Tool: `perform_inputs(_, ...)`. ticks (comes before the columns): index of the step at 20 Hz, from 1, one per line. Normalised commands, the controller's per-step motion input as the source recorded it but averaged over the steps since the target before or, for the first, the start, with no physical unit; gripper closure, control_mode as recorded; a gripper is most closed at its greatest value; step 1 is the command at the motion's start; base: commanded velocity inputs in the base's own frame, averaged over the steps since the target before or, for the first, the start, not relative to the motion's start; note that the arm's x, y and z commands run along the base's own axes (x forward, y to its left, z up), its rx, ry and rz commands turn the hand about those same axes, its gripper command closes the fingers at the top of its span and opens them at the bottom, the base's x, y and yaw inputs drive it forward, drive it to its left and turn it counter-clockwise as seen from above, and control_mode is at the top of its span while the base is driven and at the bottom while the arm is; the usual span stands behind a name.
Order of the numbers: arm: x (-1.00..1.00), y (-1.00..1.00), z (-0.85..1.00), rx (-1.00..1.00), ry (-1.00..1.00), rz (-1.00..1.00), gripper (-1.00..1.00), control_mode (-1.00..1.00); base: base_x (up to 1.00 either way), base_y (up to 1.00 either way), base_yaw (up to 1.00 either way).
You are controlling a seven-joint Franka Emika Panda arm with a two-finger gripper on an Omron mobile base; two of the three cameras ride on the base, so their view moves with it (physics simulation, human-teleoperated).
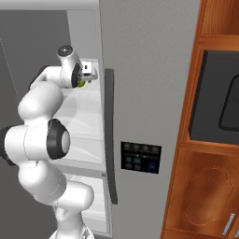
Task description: Pick the pear and apple from the fridge and place them inside the tupperware on the counter.
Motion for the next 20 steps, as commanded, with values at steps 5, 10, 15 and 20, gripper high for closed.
perform_inputs(5, 0.26, 0.07, -0.03, 0.0, 0.15, 0.0, -1.0, -1.0, 0.0, 0.0, 0.0)
perform_inputs(10, 0.17, 0.12, -0.09, 0.0, 0.12, 0.0, -1.0, -1.0, 0.0, 0.0, 0.0)
perform_inputs(15, 0.0, 0.05, -0.28, 0.0, 0.01, 0.0, -1.0, -1.0, 0.0, 0.0, 0.0)
perform_inputs(20, -0.01, 0.05, -0.32, 0.0, 0.0, 0.0, -1.0, -1.0, 0.0, 0.0, 0.0)
